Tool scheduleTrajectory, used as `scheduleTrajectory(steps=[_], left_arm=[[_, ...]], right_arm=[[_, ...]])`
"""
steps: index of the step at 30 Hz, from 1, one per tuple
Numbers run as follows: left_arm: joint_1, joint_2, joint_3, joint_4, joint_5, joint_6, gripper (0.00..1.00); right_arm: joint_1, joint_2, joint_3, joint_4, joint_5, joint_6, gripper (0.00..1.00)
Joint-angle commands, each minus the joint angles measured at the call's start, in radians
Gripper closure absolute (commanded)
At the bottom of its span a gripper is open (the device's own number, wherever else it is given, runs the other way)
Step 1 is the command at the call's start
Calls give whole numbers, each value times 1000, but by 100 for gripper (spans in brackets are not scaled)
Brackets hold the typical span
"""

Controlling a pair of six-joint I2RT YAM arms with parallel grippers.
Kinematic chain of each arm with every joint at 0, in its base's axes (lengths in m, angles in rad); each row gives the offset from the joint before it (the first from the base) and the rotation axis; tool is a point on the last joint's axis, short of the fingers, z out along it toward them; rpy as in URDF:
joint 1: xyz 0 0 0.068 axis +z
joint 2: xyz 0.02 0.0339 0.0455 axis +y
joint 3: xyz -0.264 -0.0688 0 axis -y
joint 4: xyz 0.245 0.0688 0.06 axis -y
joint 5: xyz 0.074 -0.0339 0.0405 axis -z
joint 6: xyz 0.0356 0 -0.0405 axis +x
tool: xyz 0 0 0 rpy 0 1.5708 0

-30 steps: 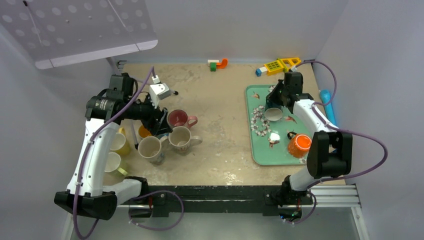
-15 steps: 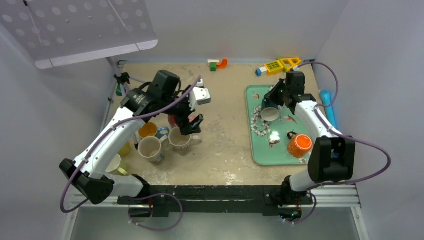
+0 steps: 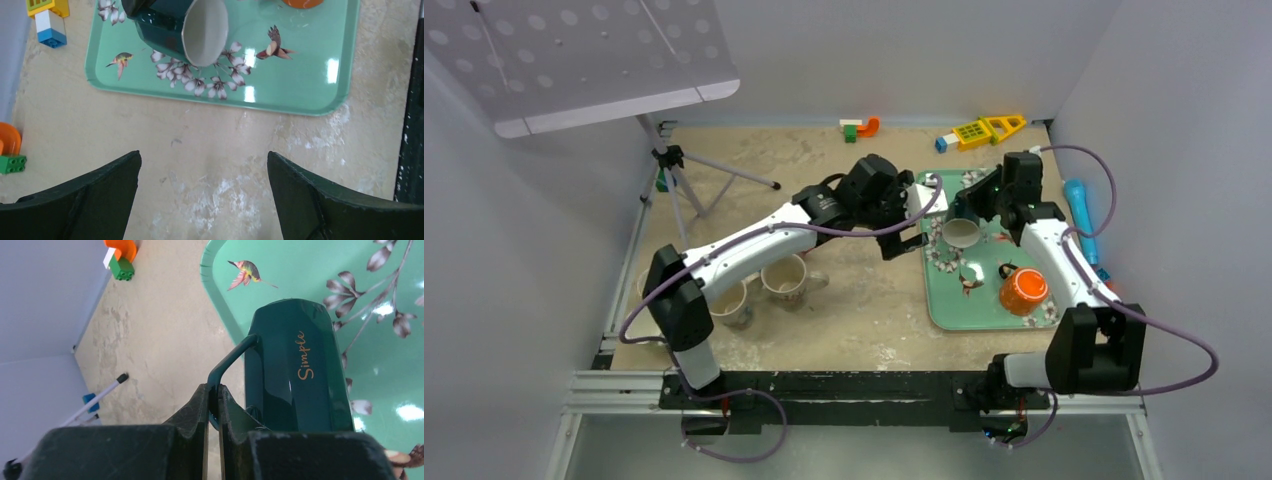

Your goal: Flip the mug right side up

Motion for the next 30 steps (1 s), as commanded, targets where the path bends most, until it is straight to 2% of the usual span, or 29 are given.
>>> scheduleTrajectory(steps=[1,7,10,15,19,22,24,30], left_arm=[[-14,63,60,237,-42,-29,0],[-30,173,72,386,33,-82,0],[-36,232,104,443,3,-124,0],[-48,310,195,401,10,-91,0],[-53,358,175,419,-77,-54,1],[-54,367,173,457,-155,-32,7],[-53,369,190,457,-183,-10,18],[-54,360,187,433,-137,31,68]], right_arm=[[3,-116,4,63,17,129,100],[2,-184,-34,56,-22,228,100],[3,-231,-67,44,-28,274,100],[2,-293,-111,43,-24,317,100],[4,-318,-118,57,-43,350,100],[4,-325,-120,63,-69,373,100],[2,-324,-127,68,-81,383,100],[3,-327,-177,124,-127,417,100]])
